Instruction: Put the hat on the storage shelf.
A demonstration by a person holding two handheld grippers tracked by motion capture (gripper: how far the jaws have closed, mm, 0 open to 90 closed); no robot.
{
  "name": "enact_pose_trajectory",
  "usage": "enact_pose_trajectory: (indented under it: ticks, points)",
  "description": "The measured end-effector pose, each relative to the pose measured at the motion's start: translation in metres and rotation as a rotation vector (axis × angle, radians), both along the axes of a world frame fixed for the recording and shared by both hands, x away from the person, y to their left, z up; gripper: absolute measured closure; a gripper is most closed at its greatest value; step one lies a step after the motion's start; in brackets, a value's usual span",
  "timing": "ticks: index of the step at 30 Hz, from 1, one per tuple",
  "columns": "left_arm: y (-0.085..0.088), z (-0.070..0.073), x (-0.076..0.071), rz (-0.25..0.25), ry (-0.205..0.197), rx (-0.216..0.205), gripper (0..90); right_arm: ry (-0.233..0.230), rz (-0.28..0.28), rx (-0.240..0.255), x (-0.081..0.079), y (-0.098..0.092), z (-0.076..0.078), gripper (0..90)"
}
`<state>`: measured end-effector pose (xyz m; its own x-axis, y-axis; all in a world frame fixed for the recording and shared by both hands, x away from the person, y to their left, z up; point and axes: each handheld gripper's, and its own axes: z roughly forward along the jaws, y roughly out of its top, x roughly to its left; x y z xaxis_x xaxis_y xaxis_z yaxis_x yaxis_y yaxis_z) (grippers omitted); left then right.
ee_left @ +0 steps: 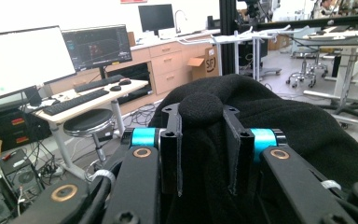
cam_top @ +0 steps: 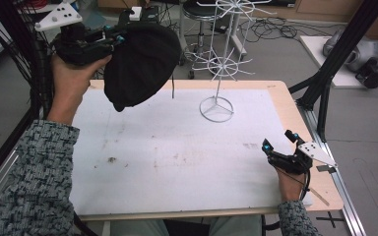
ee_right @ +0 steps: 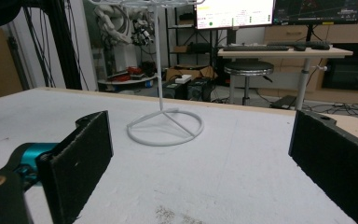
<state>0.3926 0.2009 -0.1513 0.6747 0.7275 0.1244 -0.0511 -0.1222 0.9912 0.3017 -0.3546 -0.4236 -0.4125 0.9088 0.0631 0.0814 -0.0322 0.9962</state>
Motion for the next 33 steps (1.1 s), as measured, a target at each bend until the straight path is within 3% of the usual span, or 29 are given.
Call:
enact_pose_trajectory:
  ticks: [11,19,33]
  points:
    - [-0.004,0.010,0.014,0.000,-0.004,0.000,72.0,0.005,0.008,-0.004,0.002,0.000,-0.001,5.3]
    - [-0.016,0.019,0.021,-0.016,-0.017,-0.017,72.0,0.009,0.009,0.003,0.004,0.000,-0.002,5.2]
    - [-0.025,0.042,0.033,-0.026,-0.047,-0.036,72.0,0.014,0.008,0.004,0.006,-0.001,-0.002,5.3]
